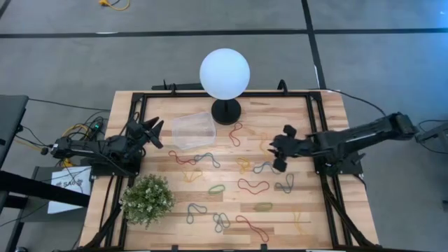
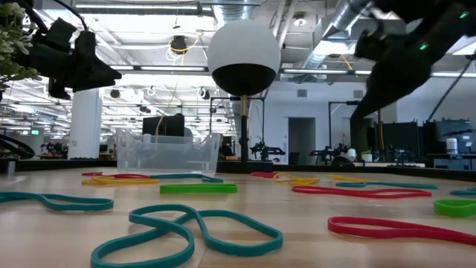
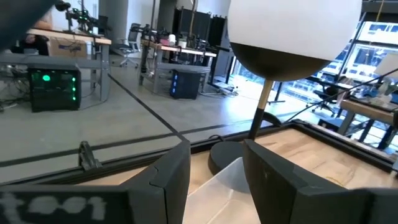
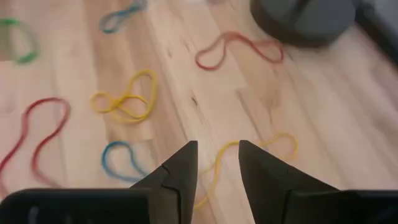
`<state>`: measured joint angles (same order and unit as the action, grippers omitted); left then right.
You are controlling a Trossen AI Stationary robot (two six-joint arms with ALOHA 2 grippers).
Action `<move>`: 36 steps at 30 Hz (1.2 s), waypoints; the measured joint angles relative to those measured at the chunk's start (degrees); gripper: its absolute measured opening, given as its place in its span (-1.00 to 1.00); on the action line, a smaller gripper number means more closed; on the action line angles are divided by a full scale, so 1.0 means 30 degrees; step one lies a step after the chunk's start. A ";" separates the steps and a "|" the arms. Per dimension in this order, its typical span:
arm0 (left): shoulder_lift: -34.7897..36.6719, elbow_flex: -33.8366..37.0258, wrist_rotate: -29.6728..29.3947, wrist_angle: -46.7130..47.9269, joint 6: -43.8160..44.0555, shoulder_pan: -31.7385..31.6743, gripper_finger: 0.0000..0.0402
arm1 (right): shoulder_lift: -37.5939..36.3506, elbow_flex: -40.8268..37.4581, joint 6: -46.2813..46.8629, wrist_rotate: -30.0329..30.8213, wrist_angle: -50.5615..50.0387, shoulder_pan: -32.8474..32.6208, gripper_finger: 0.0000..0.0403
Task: Pick and place items into bin
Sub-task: Put the yellow rubber band into the transparent bin
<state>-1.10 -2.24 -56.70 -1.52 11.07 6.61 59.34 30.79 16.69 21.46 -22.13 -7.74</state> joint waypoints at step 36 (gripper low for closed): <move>0.0000 -0.0044 -0.0344 -0.0036 -0.0043 -0.0004 -0.31 | 0.9952 0.0148 0.5522 0.0063 0.5315 0.2927 -0.44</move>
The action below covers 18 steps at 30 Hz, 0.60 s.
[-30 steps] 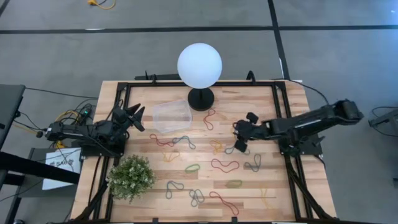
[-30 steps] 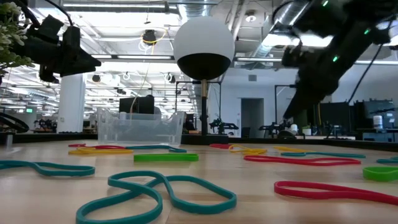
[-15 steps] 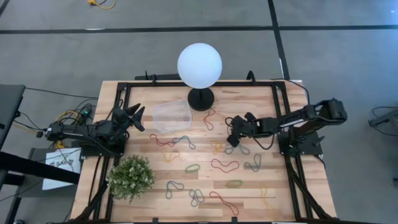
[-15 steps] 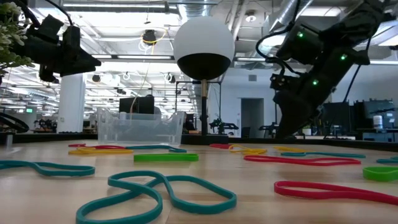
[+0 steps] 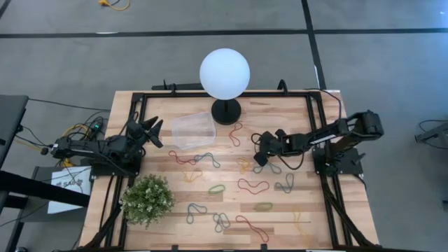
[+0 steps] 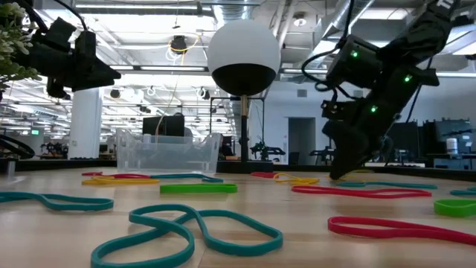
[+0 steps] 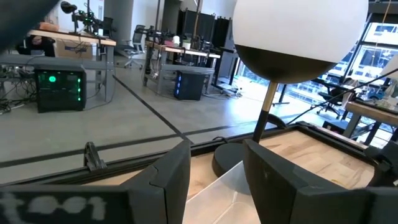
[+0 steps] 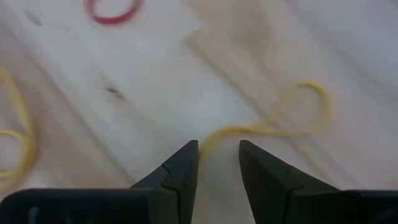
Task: Pick and place items into bin
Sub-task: Put the yellow rubber band into the transparent bin
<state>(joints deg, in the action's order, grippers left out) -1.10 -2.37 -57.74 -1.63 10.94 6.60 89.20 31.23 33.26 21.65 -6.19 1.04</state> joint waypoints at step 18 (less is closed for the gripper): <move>-0.0003 -0.0007 0.0019 0.0066 -0.0007 -0.0002 -0.31 | 0.0642 -0.0057 -0.0069 0.0303 0.1295 -0.0306 -0.82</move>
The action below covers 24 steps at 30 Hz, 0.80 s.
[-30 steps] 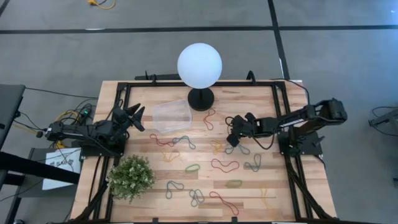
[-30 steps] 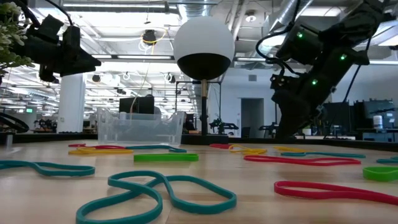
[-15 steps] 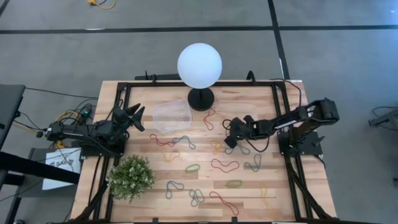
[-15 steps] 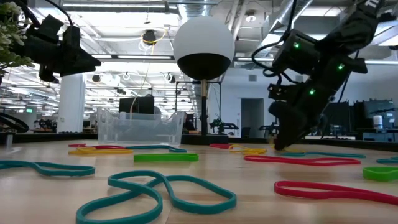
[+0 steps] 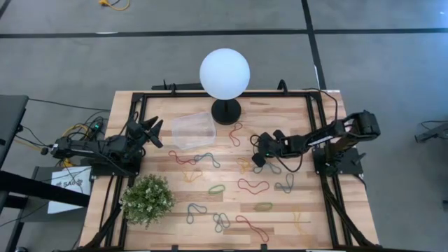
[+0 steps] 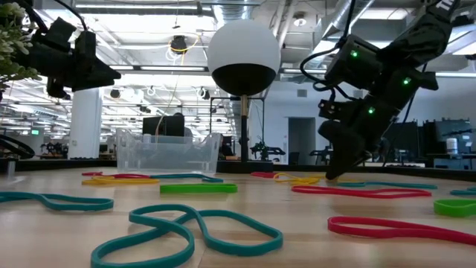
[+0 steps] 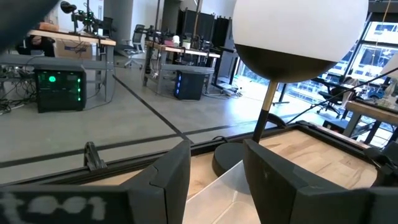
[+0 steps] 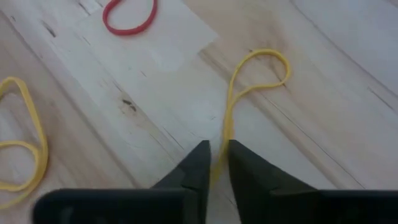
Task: Pick and place items into bin
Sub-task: Put the yellow rubber band into the transparent bin
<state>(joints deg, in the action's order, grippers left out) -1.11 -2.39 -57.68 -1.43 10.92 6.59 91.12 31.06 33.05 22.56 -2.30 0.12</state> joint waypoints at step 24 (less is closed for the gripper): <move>0.0003 0.0000 -0.0019 0.0007 0.0000 0.0007 -0.31 | 0.0005 0.9356 -1.3541 0.0806 0.7308 -0.0498 -0.99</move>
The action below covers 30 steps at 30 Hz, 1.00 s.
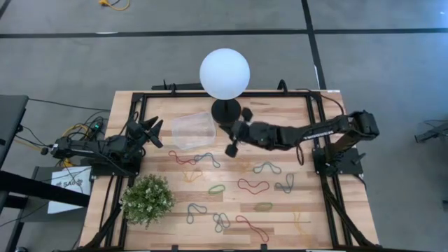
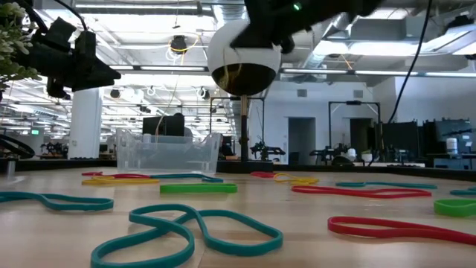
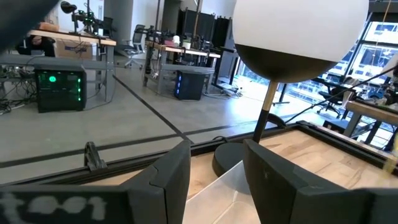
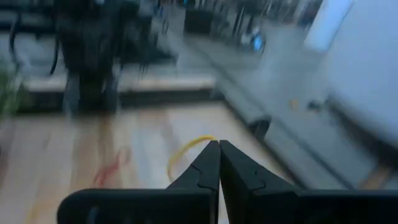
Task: Pick and place items into bin
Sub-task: Put the yellow rubber band into the transparent bin
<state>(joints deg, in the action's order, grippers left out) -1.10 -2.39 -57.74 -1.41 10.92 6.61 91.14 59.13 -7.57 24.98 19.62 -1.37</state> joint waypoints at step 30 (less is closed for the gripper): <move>0.0000 0.0000 -0.0022 -0.0328 -0.0131 -0.0004 -0.31 | 0.9858 0.5208 0.0370 -0.3379 0.3690 0.2683 -1.00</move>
<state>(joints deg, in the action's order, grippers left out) -1.10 -2.39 -57.80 -2.39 10.52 6.60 120.71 74.75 -6.46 14.84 30.70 6.68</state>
